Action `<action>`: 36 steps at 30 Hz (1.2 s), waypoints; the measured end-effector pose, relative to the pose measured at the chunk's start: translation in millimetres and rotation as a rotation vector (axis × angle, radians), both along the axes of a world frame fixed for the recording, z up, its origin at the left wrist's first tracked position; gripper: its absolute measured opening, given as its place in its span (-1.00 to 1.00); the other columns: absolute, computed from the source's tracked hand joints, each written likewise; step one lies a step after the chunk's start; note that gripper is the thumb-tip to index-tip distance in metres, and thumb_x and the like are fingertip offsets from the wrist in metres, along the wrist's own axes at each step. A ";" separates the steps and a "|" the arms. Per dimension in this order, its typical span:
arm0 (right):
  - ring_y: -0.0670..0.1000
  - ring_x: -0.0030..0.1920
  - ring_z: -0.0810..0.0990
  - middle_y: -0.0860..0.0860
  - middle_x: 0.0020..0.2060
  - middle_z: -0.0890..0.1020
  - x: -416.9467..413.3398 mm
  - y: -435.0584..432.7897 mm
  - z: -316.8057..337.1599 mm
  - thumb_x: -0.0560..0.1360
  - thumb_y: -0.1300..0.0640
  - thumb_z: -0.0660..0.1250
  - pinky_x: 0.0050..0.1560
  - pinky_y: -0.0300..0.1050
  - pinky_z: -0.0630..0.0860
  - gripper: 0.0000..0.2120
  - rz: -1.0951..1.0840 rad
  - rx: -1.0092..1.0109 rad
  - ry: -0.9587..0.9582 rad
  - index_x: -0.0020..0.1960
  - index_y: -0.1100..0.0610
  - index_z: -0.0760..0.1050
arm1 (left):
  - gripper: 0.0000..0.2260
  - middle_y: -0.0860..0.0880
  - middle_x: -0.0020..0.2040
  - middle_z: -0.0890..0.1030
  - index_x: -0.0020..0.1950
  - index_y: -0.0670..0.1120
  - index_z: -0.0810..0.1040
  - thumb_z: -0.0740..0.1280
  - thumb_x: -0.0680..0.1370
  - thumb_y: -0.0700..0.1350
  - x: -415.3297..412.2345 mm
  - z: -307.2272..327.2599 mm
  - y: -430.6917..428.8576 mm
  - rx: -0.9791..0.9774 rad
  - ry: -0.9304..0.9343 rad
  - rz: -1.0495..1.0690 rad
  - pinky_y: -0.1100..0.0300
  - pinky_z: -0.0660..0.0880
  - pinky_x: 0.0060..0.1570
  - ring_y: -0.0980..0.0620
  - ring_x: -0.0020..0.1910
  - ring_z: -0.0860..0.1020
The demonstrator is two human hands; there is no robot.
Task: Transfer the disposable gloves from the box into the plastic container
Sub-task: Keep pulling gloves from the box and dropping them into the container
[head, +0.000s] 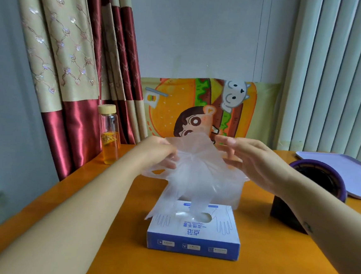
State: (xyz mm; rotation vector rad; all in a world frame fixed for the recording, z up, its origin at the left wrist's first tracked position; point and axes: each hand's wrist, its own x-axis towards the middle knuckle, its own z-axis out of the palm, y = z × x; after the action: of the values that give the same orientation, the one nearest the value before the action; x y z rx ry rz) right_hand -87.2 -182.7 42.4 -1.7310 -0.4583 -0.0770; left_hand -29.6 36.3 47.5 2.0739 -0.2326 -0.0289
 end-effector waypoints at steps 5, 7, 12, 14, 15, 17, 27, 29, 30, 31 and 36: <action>-0.19 0.35 0.34 -0.22 0.33 0.43 -9.1 5.2 16.4 0.37 -0.21 0.40 0.27 -0.16 0.31 -0.74 -0.031 -0.478 -0.166 -0.10 -0.05 0.67 | -0.87 -0.01 -0.30 0.61 -0.06 -0.22 0.60 0.28 0.55 -0.20 4.6 14.3 -4.5 0.110 0.001 -0.020 0.28 0.49 -0.32 0.17 -0.48 0.58; -0.18 0.25 0.47 -0.20 0.19 0.56 1.0 6.4 15.7 0.44 -0.05 0.41 0.30 -0.16 0.38 -0.81 -0.092 -0.608 -0.260 0.03 -0.07 0.64 | -0.85 -0.01 -0.28 0.63 -0.05 -0.20 0.62 0.29 0.55 -0.16 15.9 17.2 -8.7 0.165 -0.026 -0.047 0.26 0.52 -0.26 0.19 -0.45 0.60; -0.15 -0.02 0.56 -0.10 0.08 0.63 54.9 -2.8 12.7 0.43 0.27 0.42 0.02 -0.35 0.46 -0.68 -0.416 -0.679 -0.301 0.16 0.06 0.60 | -0.86 0.06 -0.08 0.66 -0.02 -0.06 0.62 0.32 0.55 -0.03 60.7 18.8 -15.5 0.323 -0.138 -0.076 0.13 0.54 0.01 0.16 -0.19 0.63; -0.13 -0.06 0.51 -0.10 0.01 0.60 80.7 -11.0 11.1 0.41 0.30 0.41 -0.07 -0.36 0.40 -0.67 -0.477 -0.723 -0.255 0.15 0.08 0.60 | -0.84 0.04 0.01 0.63 0.03 -0.07 0.60 0.29 0.57 -0.04 81.8 15.1 -18.0 0.420 -0.220 -0.013 0.16 0.51 -0.06 0.06 -0.07 0.61; -0.12 -0.07 0.50 -0.08 0.01 0.59 92.6 -15.3 9.1 0.41 0.31 0.40 -0.09 -0.35 0.37 -0.66 -0.486 -0.755 -0.225 0.15 0.09 0.59 | -0.84 0.02 0.05 0.62 0.05 -0.05 0.60 0.27 0.57 -0.05 91.8 12.4 -18.4 0.481 -0.256 0.037 0.16 0.51 -0.05 0.01 -0.02 0.59; -0.05 -0.01 0.51 -0.02 0.10 0.59 118.1 -21.7 2.6 0.40 0.30 0.39 -0.08 -0.32 0.37 -0.64 -0.482 -0.846 -0.157 0.18 0.12 0.57 | -0.83 0.04 0.11 0.59 0.14 0.04 0.54 0.25 0.58 -0.03 113.1 7.1 -18.1 0.616 -0.314 0.154 0.10 0.51 0.02 -0.01 0.03 0.56; 0.06 0.09 0.54 0.06 0.16 0.56 165.5 -30.2 -29.5 0.45 0.26 0.35 -0.03 -0.21 0.50 -0.58 -0.371 -1.210 0.073 0.30 0.12 0.47 | -0.77 0.16 0.18 0.52 0.21 0.14 0.56 0.29 0.58 -0.04 140.0 -17.2 -55.1 0.816 -0.653 -0.310 0.21 0.39 0.00 0.12 0.05 0.48; 0.08 0.09 0.54 0.08 0.16 0.55 167.9 -28.1 -32.6 0.47 0.25 0.34 0.05 -0.18 0.52 -0.57 -0.333 -1.280 0.098 0.33 0.13 0.44 | -0.75 0.11 0.18 0.58 0.23 0.09 0.58 0.31 0.56 -0.06 149.0 -29.0 -60.1 0.960 -0.362 -0.464 0.19 0.45 -0.02 0.12 -0.01 0.49; 0.08 0.11 0.53 0.08 0.17 0.54 168.7 -26.9 -34.0 0.48 0.24 0.33 0.09 -0.17 0.52 -0.57 -0.318 -1.330 0.106 0.35 0.13 0.42 | -0.75 0.08 0.17 0.59 0.23 0.05 0.59 0.31 0.56 -0.07 152.0 -33.5 -60.7 1.027 -0.247 -0.491 0.20 0.45 -0.05 0.10 -0.02 0.49; 0.08 0.14 0.51 0.07 0.19 0.53 169.3 -27.2 -35.7 0.50 0.22 0.32 0.13 -0.16 0.51 -0.57 -0.307 -1.387 0.105 0.35 0.14 0.42 | -0.75 0.07 0.16 0.60 0.23 0.03 0.60 0.32 0.56 -0.07 155.5 -37.3 -62.8 1.075 -0.183 -0.510 0.21 0.44 -0.06 0.09 -0.02 0.50; 0.09 0.22 0.37 0.08 0.24 0.42 172.2 -26.4 -48.6 0.48 0.12 0.37 0.23 -0.04 0.37 -0.58 -0.318 -1.657 0.002 0.32 0.11 0.44 | -0.71 0.02 0.24 0.57 0.29 -0.01 0.57 0.28 0.58 -0.12 159.3 -47.3 -76.5 1.239 -0.005 -0.511 0.09 0.51 0.17 -0.01 0.16 0.53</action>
State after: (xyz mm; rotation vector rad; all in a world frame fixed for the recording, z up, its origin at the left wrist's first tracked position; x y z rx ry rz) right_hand 85.0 -209.1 -6.2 -3.4208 -0.1760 0.1278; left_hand 129.6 -40.2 0.2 3.1582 -0.9188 -0.6119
